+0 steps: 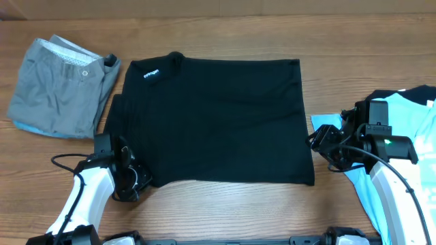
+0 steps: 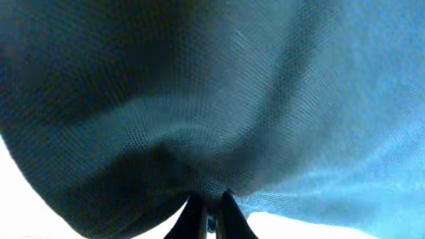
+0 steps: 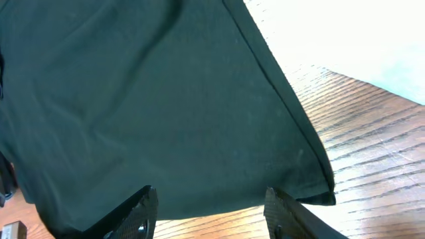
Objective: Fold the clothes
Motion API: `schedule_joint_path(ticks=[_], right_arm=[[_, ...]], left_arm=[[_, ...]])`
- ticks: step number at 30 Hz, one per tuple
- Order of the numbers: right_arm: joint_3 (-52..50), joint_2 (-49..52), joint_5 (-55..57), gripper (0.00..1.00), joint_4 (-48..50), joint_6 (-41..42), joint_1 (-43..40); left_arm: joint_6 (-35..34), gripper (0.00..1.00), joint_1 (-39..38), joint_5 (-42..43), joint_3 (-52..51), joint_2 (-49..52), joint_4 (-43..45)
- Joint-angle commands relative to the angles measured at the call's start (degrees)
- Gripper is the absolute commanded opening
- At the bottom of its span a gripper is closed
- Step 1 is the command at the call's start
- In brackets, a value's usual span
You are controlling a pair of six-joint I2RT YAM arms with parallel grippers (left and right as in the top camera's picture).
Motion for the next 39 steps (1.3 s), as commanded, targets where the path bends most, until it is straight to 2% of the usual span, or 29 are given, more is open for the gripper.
schedule_joint_path(ticks=[1,4,7,12,17,19,23,24,28,34,39], right_arm=[[0.8,0.0,1.6,0.56,0.1,-0.4,0.2],[0.8,0.0,1.6,0.56,0.1,-0.4,0.2],[0.8,0.0,1.6,0.57,0.1,-0.4,0.2],[0.8,0.0,2.0,0.57,0.1,-0.4,0.2],[0.8,0.0,2.0,0.58,0.3,-0.4,0.2],[0.7,0.0,2.0,0.58,0.3,-0.4,0.2],[0.8,0.0,2.0,0.59,0.3,-0.4,0.2],[0.8,0.0,2.0,0.59,0.3,-0.4,0.2],[0.7,0.0,2.0,0.60,-0.1,-0.4,0.2],[0.7,0.0,2.0,0.60,-0.3,-0.4,0.2],[0.7,0.0,2.0,0.61,-0.5,-0.4,0.2]], left_arm=[[-0.6,0.04,-0.4,10.1,1.5,-0.2,-2.7],[1.7,0.04,-0.4,12.3,6.2,-0.2,-7.4],[3.8,0.04,-0.4,11.4,10.8,-0.2,-8.1],[3.9,0.04,-0.4,6.3,16.1,-0.1,-3.8],[4.6,0.07,-0.4,3.4,16.4,0.3,3.4],[6.4,0.11,-0.5,2.3,16.3,0.8,5.0],[7.0,0.37,-0.5,1.5,16.3,2.2,4.7],[7.4,0.39,-0.5,1.9,16.3,2.2,4.0],[13.4,0.35,-0.5,5.2,17.0,2.0,-1.5],[17.7,0.27,-0.5,5.2,17.9,1.4,-11.4],[17.7,0.30,-2.7,0.1,14.7,1.4,-13.0]])
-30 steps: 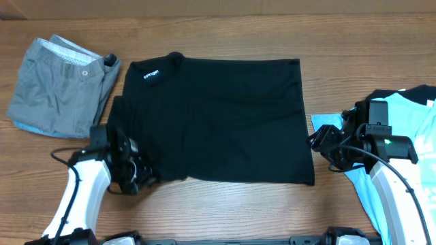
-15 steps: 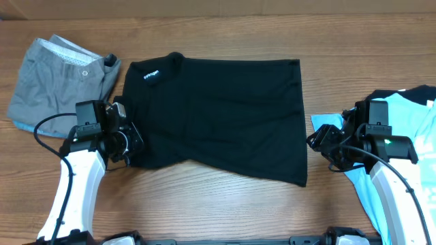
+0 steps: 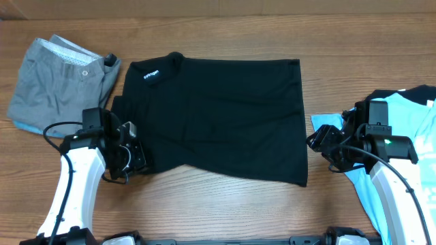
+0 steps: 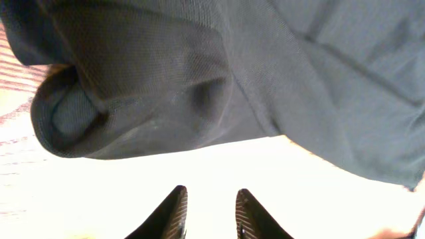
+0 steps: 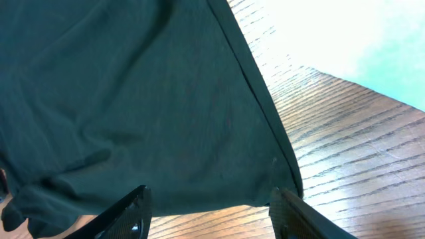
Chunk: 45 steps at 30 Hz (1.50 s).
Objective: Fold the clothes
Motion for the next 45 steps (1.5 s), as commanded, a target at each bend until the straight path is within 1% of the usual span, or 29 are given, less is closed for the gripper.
schedule_joint_path(ticks=[1,3,5,7,10,12,16,20,22,25,26,28,29,33,37,39,40,42,45], right_arm=[[0.7,0.0,0.6,0.61,-0.1,-0.4,0.2],[0.7,0.0,0.7,0.61,-0.2,-0.4,0.2],[0.7,0.0,1.3,0.61,-0.3,-0.4,0.2],[0.7,0.0,2.1,0.61,-0.3,-0.4,0.2],[0.7,0.0,2.6,0.61,-0.7,-0.4,0.2],[0.7,0.0,2.5,0.61,-0.7,-0.4,0.2],[0.7,0.0,2.6,0.61,-0.5,-0.4,0.2],[0.7,0.0,4.1,0.61,-0.5,-0.4,0.2],[0.7,0.0,4.7,0.61,-0.5,-0.4,0.2],[0.7,0.0,4.7,0.61,-0.5,-0.4,0.2],[0.7,0.0,4.7,0.61,-0.5,-0.4,0.2],[0.7,0.0,4.7,0.61,-0.5,-0.4,0.2],[0.7,0.0,4.7,0.61,-0.5,-0.4,0.2],[0.7,0.0,5.4,0.61,-0.5,-0.4,0.2],[-0.5,0.0,5.8,0.63,0.0,-0.4,0.2],[-1.7,0.1,5.7,0.64,0.9,-0.4,0.2],[-3.2,0.1,5.7,0.65,2.0,-0.4,0.2],[-5.5,0.2,5.7,0.65,3.2,-0.2,0.2],[-8.3,0.5,5.5,0.65,4.4,-0.2,0.2]], left_arm=[[0.5,0.31,-2.2,-4.6,-2.8,-0.4,2.0],[-3.0,0.34,-3.1,-7.0,-5.7,-0.4,6.5],[-5.1,0.39,-3.5,-7.5,-8.8,-0.4,12.0],[-6.6,0.40,-3.8,-7.5,-11.1,-0.4,14.7],[-7.6,0.39,-4.0,-7.8,-13.5,-0.4,15.9],[-7.6,0.39,-4.0,-9.5,-14.2,-0.4,16.4],[-7.6,0.36,-4.0,-10.1,-14.4,-0.4,18.2],[-7.6,0.23,-4.0,-10.0,-14.3,-0.4,21.0],[-7.6,0.20,-4.0,-10.0,-14.2,-0.4,22.9],[-7.6,0.19,-4.0,-10.0,-14.1,-0.4,25.5],[-7.6,0.18,-4.0,-10.0,-14.1,-0.4,25.8],[-7.8,0.08,-4.0,-9.6,-14.1,-0.4,26.0],[-7.8,0.04,-4.0,-8.7,-14.1,-0.4,26.0],[-7.8,0.04,-4.0,-2.7,-12.7,-0.4,24.7],[-7.7,0.04,-4.0,-0.8,-7.1,-0.5,18.8],[-7.5,0.04,-4.0,-0.4,-3.3,-0.5,15.7],[-7.1,0.04,-4.0,-0.4,0.5,-0.5,13.2],[-6.4,0.04,-4.0,-0.5,4.8,-0.5,10.9],[-6.0,0.04,-4.0,-1.7,8.5,-0.5,10.2]])
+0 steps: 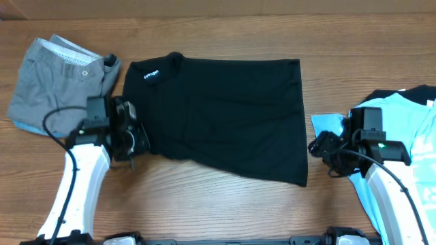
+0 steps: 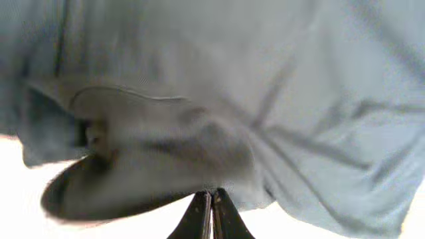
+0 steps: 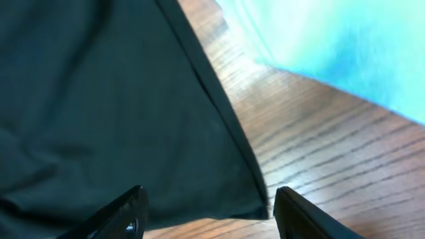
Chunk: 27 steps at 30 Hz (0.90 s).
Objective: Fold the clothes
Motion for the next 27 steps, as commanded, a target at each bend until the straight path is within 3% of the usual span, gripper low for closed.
schedule_joint_path(ticks=[1,12,17,27], right_arm=[[-3.5,0.4,0.3,0.65,1.4,-0.1,0.2],[-11.2,4.2,-2.3,0.67,9.2,3.8,0.2],[-12.9,7.5,-3.8,0.52,12.0,4.9,0.2],[-13.2,11.9,-12.6,0.54,11.0,2.7,0.2]], left_arm=[[1.5,0.04,-0.5,-0.4,4.7,-0.4,-0.1],[1.5,0.04,-0.5,-6.2,4.7,-0.3,1.7],[1.5,0.04,-0.5,-5.6,4.7,-0.3,1.9],[1.6,0.04,-0.5,-5.5,4.7,-0.3,0.4]])
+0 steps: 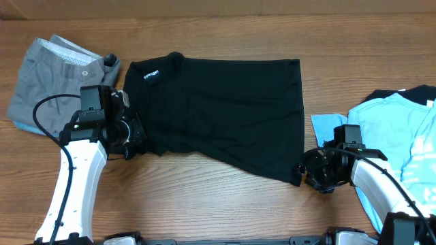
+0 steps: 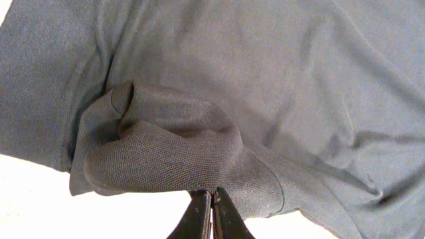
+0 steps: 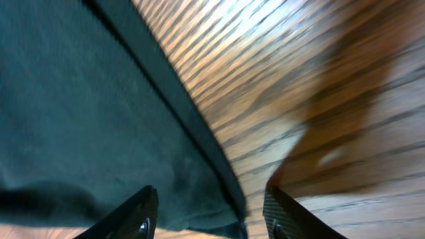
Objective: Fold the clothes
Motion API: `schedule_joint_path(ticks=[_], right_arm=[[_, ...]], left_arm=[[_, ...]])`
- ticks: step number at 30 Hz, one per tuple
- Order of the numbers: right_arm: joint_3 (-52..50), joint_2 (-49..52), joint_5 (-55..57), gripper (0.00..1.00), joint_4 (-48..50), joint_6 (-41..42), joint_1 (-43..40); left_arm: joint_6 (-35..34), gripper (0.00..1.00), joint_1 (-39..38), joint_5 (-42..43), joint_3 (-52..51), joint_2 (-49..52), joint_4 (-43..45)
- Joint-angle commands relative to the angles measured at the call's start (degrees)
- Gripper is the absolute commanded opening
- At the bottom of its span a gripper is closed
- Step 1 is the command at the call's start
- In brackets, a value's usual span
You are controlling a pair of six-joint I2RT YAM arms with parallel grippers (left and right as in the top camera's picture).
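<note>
A black T-shirt [image 1: 218,109] lies spread on the wooden table [image 1: 204,211], collar at the left and hem at the right. Its near left part is bunched up toward the collar. My left gripper [image 1: 134,137] is shut on that bunched sleeve fold [image 2: 166,156], with the fingertips [image 2: 210,197] pinching its edge. My right gripper [image 1: 304,171] is open and low at the shirt's near right hem corner [image 3: 226,199]. That corner lies between its fingers [image 3: 143,212].
Folded grey shorts [image 1: 54,88] lie at the far left, close to my left arm. A light blue garment [image 1: 392,129] on a black one [image 1: 388,96] sits at the right edge, beside my right arm. Bare wood [image 3: 312,79] shows right of the hem.
My right gripper was beside the shirt's right hem and is now nearer the front, down at the hem's near corner, still open. My left gripper stays shut on the sleeve fold, hardly moved.
My left gripper was first shut on the shirt's near left corner, with the shirt lying flat. Then it was open below a rolled-up bunch of fabric farther back. Then it was shut on that bunch. The right gripper stayed open by the hem and now straddles its corner.
</note>
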Motion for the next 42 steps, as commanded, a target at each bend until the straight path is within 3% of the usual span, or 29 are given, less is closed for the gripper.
schedule_joint_path(ticks=[1,6,11,12,14,17,18,22,25,32,42], right_arm=[[-0.5,1.5,-2.5,0.52,-0.8,-0.6,0.2],[-0.5,1.5,-3.5,0.53,-5.6,-0.6,0.2],[-0.5,1.5,-3.5,0.52,-4.3,0.1,0.2],[-0.5,1.5,-3.6,0.50,-3.9,0.3,0.2],[-0.5,1.5,-4.1,0.36,-3.7,0.2,0.2],[-0.5,1.5,-4.1,0.33,-3.4,0.2,0.2],[-0.5,1.5,-4.1,0.34,-3.3,0.2,0.2],[-0.5,1.5,-4.1,0.58,-3.0,0.0,0.2],[-0.5,1.5,-4.9,0.61,-2.7,-0.2,0.2],[-0.5,3.3,-4.9,0.49,-0.7,1.6,0.2],[-0.2,5.1,-3.4,0.09,-0.5,1.5,0.2]], left_arm=[[1.2,0.04,-0.5,-0.7,0.8,-0.3,-0.1],[1.2,0.04,-0.5,-0.7,0.8,-0.3,-0.2],[1.2,0.04,-0.5,-0.7,0.8,-0.3,-0.1],[1.2,0.04,-0.5,-0.7,0.8,-0.3,-0.1],[1.2,0.04,-0.5,-0.7,0.8,-0.3,-0.2],[1.2,0.04,-0.5,-0.7,0.8,-0.3,-0.6],[1.2,0.04,-0.5,-0.7,0.8,-0.3,-0.6],[1.2,0.04,-0.5,-0.7,0.8,-0.3,-0.4],[1.2,0.04,-0.5,-0.7,0.8,-0.3,-0.4],[1.1,0.04,-0.5,-0.7,0.8,-0.3,-0.7],[1.2,0.04,-0.5,-0.7,0.8,-0.3,-1.0]])
